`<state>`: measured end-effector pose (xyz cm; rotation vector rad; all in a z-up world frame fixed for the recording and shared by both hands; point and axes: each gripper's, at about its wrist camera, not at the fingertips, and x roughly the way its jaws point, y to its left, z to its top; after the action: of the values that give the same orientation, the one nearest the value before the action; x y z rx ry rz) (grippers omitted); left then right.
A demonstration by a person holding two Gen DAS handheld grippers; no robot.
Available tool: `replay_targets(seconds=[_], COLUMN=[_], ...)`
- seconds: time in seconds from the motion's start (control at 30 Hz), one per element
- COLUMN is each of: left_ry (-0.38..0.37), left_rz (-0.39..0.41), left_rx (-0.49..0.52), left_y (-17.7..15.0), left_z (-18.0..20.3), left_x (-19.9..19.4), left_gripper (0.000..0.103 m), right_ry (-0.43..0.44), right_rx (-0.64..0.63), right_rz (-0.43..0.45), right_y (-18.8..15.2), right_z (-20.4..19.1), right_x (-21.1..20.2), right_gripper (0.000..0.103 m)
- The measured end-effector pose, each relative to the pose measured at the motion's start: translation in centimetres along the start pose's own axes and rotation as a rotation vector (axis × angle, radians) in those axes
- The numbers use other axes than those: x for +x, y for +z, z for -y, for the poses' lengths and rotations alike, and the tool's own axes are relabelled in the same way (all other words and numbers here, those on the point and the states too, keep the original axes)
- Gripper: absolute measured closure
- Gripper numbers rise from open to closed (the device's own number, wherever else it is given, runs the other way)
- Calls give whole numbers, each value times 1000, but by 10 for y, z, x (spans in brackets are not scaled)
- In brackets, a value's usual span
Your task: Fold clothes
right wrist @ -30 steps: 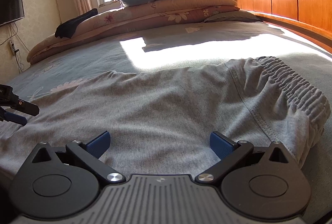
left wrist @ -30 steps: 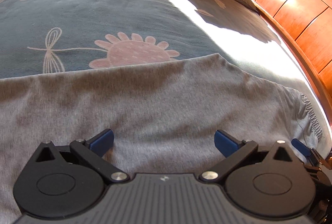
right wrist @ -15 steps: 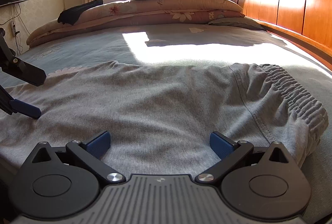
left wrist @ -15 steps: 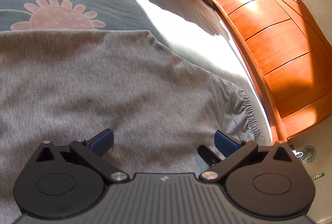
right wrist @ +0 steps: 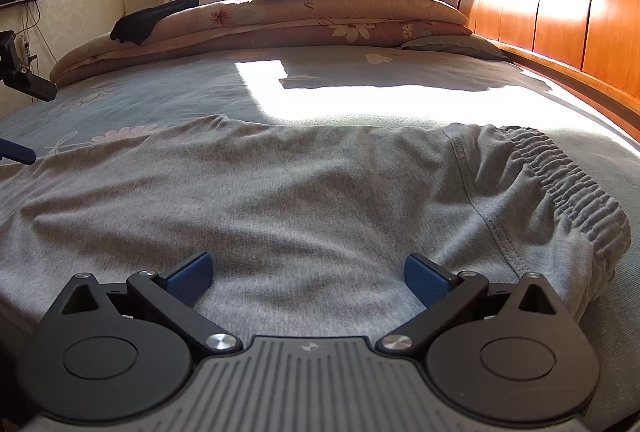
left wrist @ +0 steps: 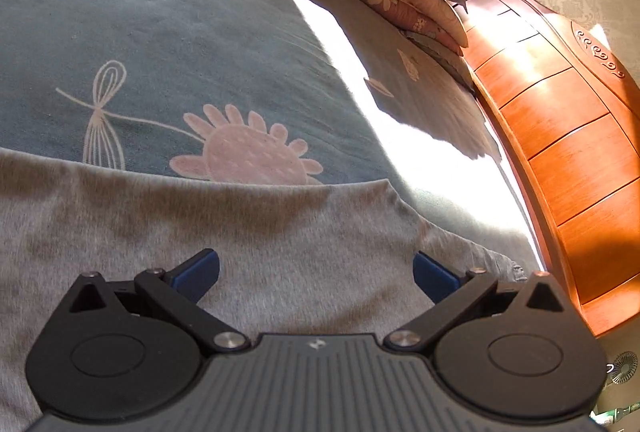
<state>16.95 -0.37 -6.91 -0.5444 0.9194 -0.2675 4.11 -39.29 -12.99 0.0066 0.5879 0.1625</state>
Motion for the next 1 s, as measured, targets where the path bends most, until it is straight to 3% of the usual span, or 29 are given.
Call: replay_targets(seconds=[0.27, 0.33, 0.63, 0.7, 0.9, 1.0], left_ry=[79, 85, 289, 264, 9, 4], left_rz=[3, 19, 53, 55, -100, -145], left_rx=[-122, -129, -72, -58, -59, -25], left_y=[23, 23, 25, 22, -20, -36], left_z=[-48, -55, -68, -62, -32, -23], left_x=[23, 18, -10, -19, -17, -10], left_gripper=[1, 1, 1, 1, 1, 1], right_ry=[0, -1, 0, -1, -3, -3], right_rx=[0, 0, -2, -2, -3, -5], right_rz=[-2, -2, -5, -5, -3, -5], right_y=[1, 1, 1, 1, 0, 1], right_z=[0, 0, 1, 1, 0, 0], right_x=[0, 0, 0, 0, -1, -1], right_gripper=[0, 0, 0, 0, 0, 0])
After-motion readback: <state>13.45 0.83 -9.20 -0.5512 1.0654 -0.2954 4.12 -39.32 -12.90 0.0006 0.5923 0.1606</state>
